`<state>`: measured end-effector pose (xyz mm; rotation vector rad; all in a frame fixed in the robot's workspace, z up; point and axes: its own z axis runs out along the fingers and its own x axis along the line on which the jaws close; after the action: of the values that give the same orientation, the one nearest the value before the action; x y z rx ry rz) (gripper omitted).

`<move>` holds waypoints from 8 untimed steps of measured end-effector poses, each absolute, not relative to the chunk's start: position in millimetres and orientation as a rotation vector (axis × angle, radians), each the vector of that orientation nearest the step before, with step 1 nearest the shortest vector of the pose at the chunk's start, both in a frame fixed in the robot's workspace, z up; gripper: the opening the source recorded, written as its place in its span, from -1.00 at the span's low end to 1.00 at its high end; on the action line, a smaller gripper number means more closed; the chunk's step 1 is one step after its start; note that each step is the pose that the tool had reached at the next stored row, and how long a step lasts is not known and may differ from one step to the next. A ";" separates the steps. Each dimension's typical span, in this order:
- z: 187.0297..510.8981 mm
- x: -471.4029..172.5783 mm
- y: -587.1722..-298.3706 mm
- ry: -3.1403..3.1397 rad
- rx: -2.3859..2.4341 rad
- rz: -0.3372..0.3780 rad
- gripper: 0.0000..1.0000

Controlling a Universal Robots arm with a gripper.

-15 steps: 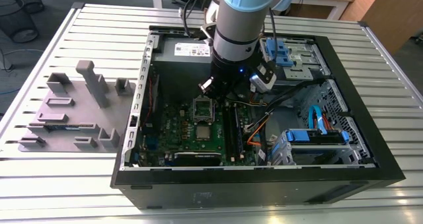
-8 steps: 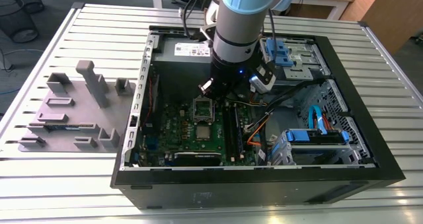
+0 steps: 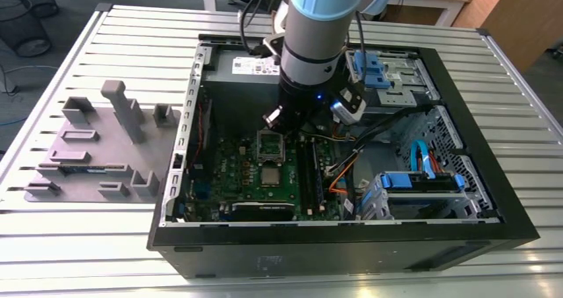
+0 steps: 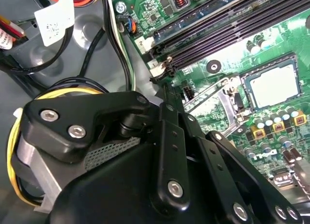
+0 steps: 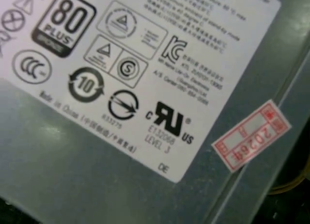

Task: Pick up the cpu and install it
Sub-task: 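Close the cpu cover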

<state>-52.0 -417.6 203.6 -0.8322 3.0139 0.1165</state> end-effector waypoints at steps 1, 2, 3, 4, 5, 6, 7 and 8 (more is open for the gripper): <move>204.1 -52.2 -418.4 3.012 -0.835 0.116 -0.79; 204.5 -52.4 -419.0 3.010 -0.838 0.115 -0.79; 205.1 -52.7 -419.7 3.008 -0.840 0.115 -0.79; 205.7 -52.8 -420.4 3.007 -0.843 0.114 -0.79; 206.3 -52.9 -421.0 3.005 -0.845 0.114 -0.79; 207.0 -53.0 -421.7 3.003 -0.847 0.114 -0.79; 207.8 -53.1 -422.4 3.002 -0.848 0.114 -0.79; 208.5 -53.1 -423.1 3.000 -0.850 0.114 -0.79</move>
<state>-53.1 -423.1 208.5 -0.8497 3.0003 0.1138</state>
